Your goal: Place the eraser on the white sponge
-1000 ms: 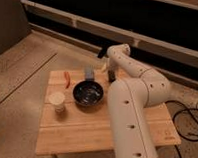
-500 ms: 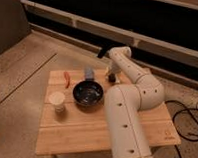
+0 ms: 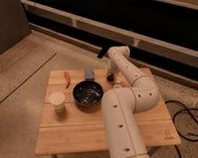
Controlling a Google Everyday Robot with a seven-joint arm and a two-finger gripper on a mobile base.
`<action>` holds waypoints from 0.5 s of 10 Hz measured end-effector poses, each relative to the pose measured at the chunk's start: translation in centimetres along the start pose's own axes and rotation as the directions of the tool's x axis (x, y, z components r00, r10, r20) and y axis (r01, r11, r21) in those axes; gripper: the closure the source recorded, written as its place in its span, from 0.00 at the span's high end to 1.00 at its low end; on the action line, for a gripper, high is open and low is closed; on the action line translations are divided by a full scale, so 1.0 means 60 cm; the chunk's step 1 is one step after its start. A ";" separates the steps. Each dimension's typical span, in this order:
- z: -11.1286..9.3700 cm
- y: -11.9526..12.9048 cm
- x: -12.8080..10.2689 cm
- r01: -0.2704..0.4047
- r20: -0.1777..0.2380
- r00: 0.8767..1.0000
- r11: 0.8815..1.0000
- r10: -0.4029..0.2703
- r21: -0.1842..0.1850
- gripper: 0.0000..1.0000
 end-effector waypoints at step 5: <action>-0.087 0.080 -0.094 0.060 0.174 0.984 0.994 -0.044 -0.088 0.00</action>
